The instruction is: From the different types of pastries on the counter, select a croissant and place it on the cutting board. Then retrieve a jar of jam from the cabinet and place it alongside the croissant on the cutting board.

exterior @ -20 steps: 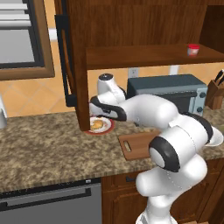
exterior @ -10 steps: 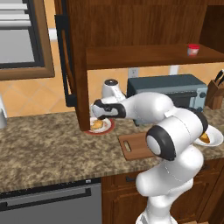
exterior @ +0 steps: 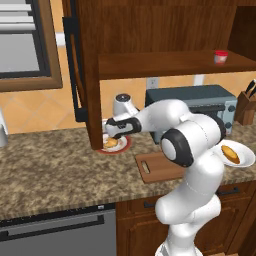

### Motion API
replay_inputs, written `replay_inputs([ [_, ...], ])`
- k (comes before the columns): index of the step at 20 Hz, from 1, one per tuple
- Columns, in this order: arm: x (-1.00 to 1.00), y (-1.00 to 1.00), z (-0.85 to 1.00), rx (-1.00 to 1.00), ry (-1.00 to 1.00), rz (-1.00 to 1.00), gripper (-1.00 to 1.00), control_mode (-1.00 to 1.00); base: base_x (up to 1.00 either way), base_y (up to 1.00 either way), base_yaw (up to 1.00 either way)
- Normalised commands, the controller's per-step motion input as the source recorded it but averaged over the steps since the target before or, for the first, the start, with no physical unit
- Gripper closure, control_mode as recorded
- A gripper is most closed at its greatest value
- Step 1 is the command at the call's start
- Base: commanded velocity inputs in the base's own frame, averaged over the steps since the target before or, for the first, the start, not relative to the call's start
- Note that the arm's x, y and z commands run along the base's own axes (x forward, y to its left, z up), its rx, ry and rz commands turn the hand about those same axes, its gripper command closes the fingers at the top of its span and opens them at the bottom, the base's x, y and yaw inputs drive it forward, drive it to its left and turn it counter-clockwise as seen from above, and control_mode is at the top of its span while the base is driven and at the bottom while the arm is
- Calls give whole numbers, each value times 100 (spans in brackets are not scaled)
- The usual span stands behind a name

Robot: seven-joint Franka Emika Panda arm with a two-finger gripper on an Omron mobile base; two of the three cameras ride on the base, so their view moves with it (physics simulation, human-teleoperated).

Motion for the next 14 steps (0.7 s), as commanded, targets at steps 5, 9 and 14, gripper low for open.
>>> replay_inputs([
  [5, 30, 31, -16, 0, -1, 0, -100, -100, 0, 0, 0],
  [9, 26, 8, -6, 0, -4, -1, -100, -100, 0, 0, 0],
  [14, 19, 0, -26, -1, -3, -2, -100, -100, 0, 0, 0],
])
